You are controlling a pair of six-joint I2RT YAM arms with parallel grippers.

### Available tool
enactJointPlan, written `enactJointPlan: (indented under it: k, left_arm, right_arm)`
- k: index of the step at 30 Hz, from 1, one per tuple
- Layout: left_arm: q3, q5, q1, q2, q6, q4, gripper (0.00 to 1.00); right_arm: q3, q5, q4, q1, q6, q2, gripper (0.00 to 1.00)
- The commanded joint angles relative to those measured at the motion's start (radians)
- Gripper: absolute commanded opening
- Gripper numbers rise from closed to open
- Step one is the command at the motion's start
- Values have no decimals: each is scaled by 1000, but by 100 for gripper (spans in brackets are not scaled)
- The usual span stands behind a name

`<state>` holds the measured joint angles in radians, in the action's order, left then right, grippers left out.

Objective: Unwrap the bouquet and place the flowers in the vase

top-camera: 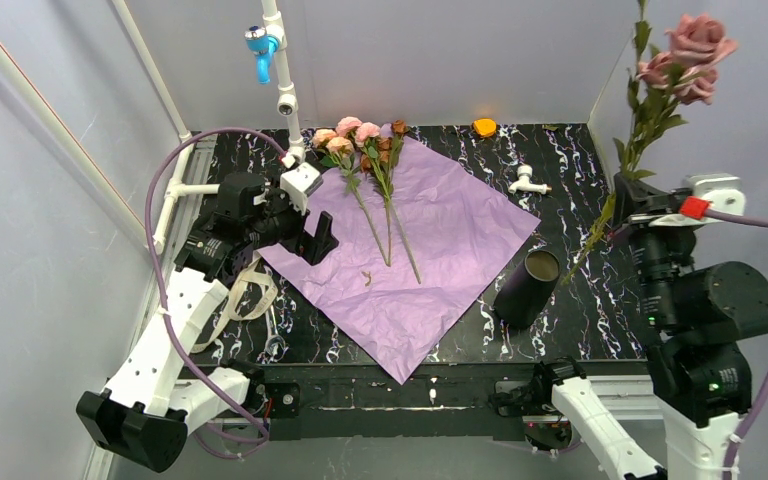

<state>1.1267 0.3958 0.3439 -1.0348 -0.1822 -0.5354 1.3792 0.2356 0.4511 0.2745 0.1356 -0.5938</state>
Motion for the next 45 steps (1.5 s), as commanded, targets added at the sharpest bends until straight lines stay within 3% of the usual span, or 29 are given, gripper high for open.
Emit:
enactJointPlan:
  k: [1, 25, 31, 36, 40, 45]
  left_arm:
    - [-10, 37, -4, 6, 2, -24, 98]
    - [50, 27, -5, -47, -3, -35, 98]
    - [51, 37, -3, -79, 54, -9, 98]
    - [73, -20, 14, -162, 120, 38, 98]
    - [122, -58, 52, -245, 125, 49, 98]
    - [196, -99, 82, -376, 169, 42, 98]
  right_arm:
    - [-126, -21, -160, -16, 35, 59, 1]
    - [-456, -137, -428, -30, 76, 92, 1]
    - [-516, -178, -346, -31, 71, 146, 2]
    - [-516, -179, -215, -32, 14, 167, 15]
    - [-506, -164, -139, -31, -18, 175, 18]
    - [-484, -141, -42, -30, -46, 172, 29]
